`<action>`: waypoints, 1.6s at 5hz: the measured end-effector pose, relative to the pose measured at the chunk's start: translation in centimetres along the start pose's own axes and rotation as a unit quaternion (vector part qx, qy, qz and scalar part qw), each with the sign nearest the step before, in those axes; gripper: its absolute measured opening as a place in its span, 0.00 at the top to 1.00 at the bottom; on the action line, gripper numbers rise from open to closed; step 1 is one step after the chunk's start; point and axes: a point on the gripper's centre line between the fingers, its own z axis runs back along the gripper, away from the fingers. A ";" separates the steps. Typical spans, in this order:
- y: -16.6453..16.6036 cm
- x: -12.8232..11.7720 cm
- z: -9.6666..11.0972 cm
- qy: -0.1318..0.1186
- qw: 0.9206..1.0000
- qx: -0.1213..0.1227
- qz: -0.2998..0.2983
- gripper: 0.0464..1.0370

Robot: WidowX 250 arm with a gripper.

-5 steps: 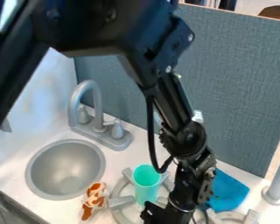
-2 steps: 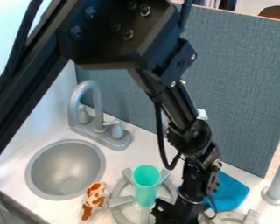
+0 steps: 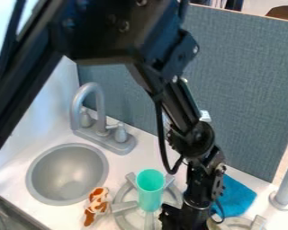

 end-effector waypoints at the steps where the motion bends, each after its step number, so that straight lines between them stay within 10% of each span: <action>1: 1.0 -1.3 2.1 -0.037 0.999 -0.004 0.009 0.05; 3: 2.3 -3.9 5.2 -0.083 0.996 -0.005 0.022 0.04; 6: 8.8 -10.7 5.7 -0.038 0.995 0.033 0.082 0.04; 8: 12.8 -12.7 7.4 -0.062 0.994 0.054 0.073 0.04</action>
